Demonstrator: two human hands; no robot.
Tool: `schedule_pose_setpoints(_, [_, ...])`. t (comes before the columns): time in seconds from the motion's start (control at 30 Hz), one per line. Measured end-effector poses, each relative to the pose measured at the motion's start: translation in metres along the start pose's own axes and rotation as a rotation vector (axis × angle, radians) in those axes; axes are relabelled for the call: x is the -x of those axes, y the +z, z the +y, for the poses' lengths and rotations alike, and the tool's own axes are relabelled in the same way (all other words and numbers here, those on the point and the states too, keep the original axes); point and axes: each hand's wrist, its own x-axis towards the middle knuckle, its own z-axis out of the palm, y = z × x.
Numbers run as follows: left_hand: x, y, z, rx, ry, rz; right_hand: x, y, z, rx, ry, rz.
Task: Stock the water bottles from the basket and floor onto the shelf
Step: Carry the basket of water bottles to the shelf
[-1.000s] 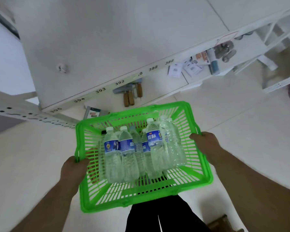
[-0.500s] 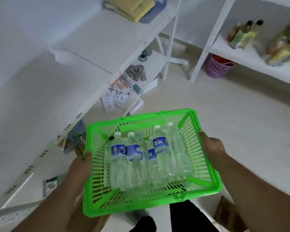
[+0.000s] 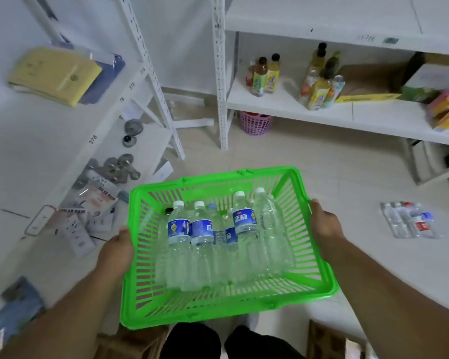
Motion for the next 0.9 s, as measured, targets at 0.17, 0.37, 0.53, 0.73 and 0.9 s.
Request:
schedule_pose_setpoints(0.17, [-0.035, 0.039, 0.092, -0.008, 0.046, -0.011, -0.055, -0.031, -0.021, -0.036, 0.056, 0.075])
schedule_pose_setpoints(0.37, [-0.099, 0.09, 0.201, -0.098, 0.091, -0.127, -0.135, -0.045, -0.051, -0.055, 0.17, 0.143])
schedule_pose_setpoints(0.53, [-0.154, 0.136, 0.27, -0.12, 0.139, -0.188, -0.204, -0.047, -0.071, -0.069, 0.244, 0.177])
schedule_pose_setpoints(0.73, [-0.197, 0.181, 0.345, -0.191, 0.122, -0.187, -0.289, -0.049, -0.096, -0.117, 0.314, 0.164])
schedule_pose_setpoints(0.9, [-0.235, 0.226, 0.39, -0.195, 0.094, -0.18, -0.366, -0.042, -0.104, -0.145, 0.346, 0.124])
